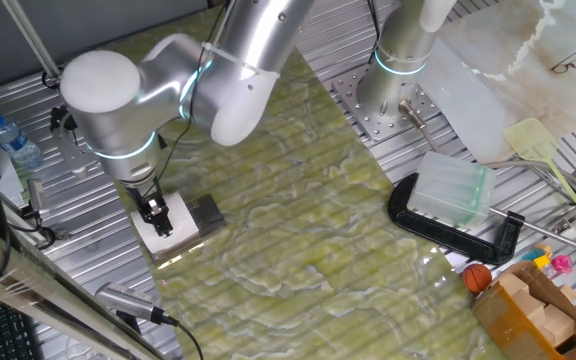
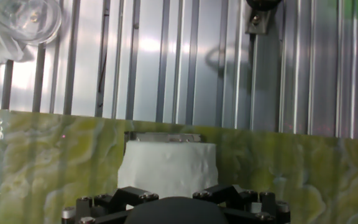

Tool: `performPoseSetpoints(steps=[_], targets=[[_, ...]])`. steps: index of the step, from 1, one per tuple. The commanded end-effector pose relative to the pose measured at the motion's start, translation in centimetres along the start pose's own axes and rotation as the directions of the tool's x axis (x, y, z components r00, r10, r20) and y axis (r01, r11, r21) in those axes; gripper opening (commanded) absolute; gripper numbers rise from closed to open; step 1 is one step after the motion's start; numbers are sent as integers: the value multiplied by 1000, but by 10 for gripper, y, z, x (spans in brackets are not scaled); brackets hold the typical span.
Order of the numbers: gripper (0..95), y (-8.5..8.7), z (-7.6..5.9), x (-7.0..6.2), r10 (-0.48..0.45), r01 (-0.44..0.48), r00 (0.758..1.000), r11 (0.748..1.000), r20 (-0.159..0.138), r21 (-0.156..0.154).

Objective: Take the roll of paper down from the shelf

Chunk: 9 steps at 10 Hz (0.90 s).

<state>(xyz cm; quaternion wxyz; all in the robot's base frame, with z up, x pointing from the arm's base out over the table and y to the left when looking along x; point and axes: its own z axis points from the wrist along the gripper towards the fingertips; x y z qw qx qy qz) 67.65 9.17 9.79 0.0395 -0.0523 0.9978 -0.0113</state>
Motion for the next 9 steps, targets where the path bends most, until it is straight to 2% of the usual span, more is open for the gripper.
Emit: performPoseSetpoints(steps=[1, 4, 7, 9], targets=[[950, 3, 1, -3, 1, -1, 1000, 1000, -4, 0], [950, 5, 11, -5, -6, 6, 1000, 1000, -6, 10], [950, 7, 10, -4, -9, 9, 1000, 1000, -23, 8], [950, 6, 13, 0, -15, 15, 1000, 1000, -23, 8]])
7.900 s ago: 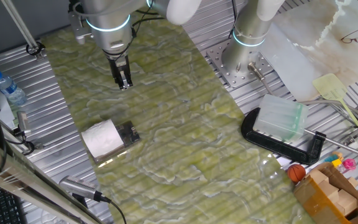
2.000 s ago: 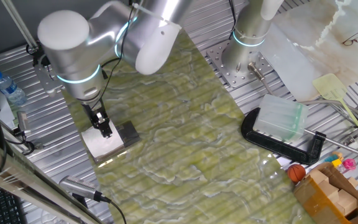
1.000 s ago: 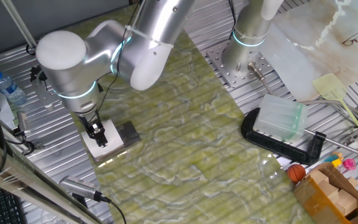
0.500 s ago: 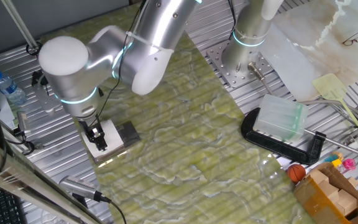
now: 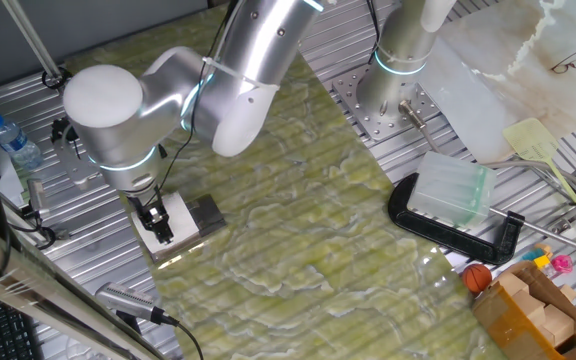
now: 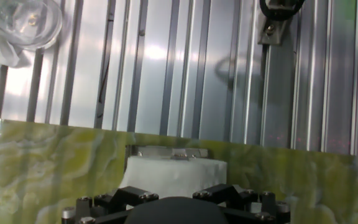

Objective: Take the roll of paper down from the shelf

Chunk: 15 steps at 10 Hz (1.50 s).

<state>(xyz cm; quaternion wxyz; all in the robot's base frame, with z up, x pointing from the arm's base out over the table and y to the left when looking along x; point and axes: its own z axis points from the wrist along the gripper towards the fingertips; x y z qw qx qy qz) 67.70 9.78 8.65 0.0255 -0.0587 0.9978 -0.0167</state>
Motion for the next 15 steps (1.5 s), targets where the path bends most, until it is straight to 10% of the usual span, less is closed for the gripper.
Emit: performPoseSetpoints(steps=[1, 15], targets=[[950, -1, 3, 2, -2, 3, 1000, 1000, 7, 0], [950, 1, 21, 11, -16, 16, 999, 1000, 29, 3]])
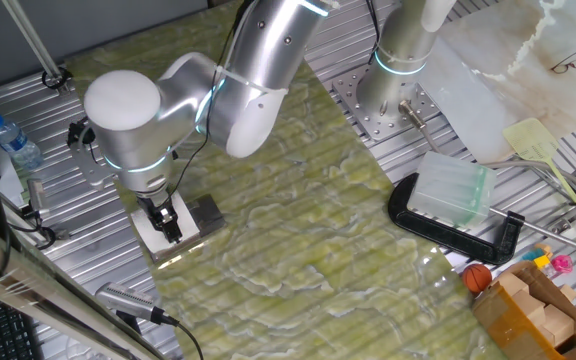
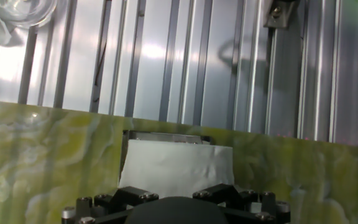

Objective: Take the roll of paper down from the shelf

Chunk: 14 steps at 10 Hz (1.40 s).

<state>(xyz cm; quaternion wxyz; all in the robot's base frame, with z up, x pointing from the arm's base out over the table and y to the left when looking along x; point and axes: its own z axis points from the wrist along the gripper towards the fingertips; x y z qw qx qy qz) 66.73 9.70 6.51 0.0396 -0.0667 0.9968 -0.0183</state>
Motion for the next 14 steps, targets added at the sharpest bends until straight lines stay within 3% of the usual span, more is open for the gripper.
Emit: performPoseSetpoints(steps=[1, 3, 4, 8, 9, 10, 11, 12, 14], targets=[[950, 0, 3, 0, -5, 5, 1000, 1000, 0, -1], [950, 0, 7, -1, 23, -23, 1000, 1000, -7, -5], [760, 0, 8, -1, 32, -32, 999, 999, -14, -8], [760, 0, 8, -1, 70, -70, 997, 998, -42, -6], [570, 0, 8, -1, 73, -73, 996, 997, -43, -5], [570, 0, 8, -1, 73, -74, 996, 997, -43, -5], [380, 0, 6, -1, 72, -72, 996, 997, -52, -7], [0, 0, 1, 0, 76, -76, 995, 997, -67, -7], [0, 1, -4, 0, 71, -72, 996, 997, -44, -10]])
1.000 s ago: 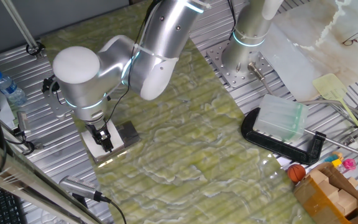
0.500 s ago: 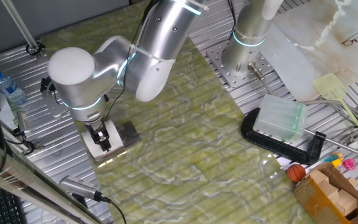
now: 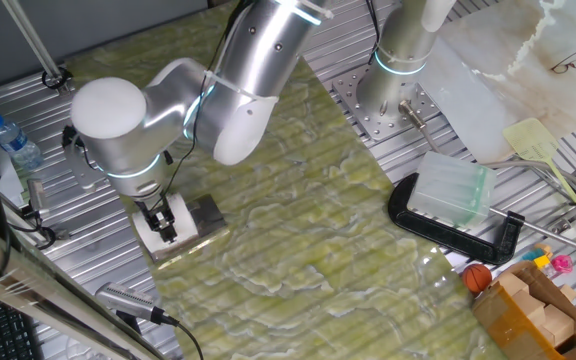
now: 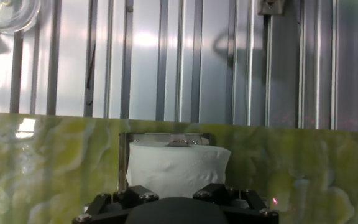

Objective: Take the roll of paper down from the shelf

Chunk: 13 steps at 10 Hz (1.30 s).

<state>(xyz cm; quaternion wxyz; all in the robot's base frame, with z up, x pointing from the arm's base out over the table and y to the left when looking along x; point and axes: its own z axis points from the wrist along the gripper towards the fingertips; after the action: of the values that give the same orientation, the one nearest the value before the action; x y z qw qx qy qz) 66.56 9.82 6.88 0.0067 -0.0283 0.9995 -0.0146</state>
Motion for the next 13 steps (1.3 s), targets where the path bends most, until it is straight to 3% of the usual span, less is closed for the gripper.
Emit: performPoseSetpoints(steps=[1, 5, 10, 13], targets=[[0, 0, 1, 0, -4, 4, 1000, 1000, 26, -6], [0, -5, 4, 12, -9, 10, 999, 1000, 41, -4], [0, -1, -3, 19, -9, 9, 999, 1000, 43, -2], [0, 1, -1, 26, -9, 9, 999, 1000, 42, -1]])
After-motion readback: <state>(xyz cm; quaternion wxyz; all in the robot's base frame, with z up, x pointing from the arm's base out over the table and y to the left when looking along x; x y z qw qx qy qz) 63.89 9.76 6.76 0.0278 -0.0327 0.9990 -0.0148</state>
